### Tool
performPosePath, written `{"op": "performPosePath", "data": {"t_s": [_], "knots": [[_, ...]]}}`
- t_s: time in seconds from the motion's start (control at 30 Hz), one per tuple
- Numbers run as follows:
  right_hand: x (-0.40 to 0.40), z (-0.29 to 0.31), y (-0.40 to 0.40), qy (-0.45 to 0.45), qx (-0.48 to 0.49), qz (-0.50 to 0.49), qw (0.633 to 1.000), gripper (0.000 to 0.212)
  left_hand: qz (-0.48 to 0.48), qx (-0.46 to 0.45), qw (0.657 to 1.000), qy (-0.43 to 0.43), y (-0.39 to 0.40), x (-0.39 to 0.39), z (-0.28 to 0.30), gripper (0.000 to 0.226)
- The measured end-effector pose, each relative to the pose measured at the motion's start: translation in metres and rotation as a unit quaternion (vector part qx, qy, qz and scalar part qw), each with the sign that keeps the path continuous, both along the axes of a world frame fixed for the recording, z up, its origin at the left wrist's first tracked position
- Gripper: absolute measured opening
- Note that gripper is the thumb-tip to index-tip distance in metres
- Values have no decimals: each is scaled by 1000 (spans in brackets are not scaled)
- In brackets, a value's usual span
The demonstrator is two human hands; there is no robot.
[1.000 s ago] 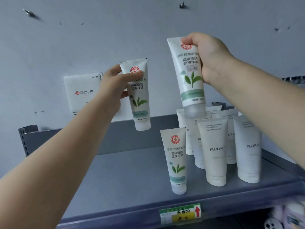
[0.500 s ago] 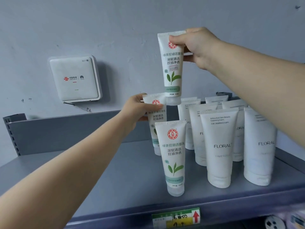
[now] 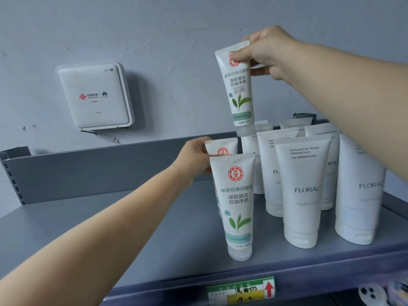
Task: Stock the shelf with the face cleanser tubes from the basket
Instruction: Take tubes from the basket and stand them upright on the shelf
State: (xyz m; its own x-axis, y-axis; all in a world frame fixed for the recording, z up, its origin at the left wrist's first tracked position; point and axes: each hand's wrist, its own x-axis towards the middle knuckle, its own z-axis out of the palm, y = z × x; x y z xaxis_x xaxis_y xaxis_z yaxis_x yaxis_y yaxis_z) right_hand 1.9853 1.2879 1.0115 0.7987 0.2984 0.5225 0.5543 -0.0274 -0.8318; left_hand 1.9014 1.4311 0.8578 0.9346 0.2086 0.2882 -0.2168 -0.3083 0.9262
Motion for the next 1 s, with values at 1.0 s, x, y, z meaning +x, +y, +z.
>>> {"op": "performPosePath", "data": {"t_s": [1.0], "knots": [[32,-41,38,-37,-340,29,939,11,44,159,986,9,40,46,68,15]]}}
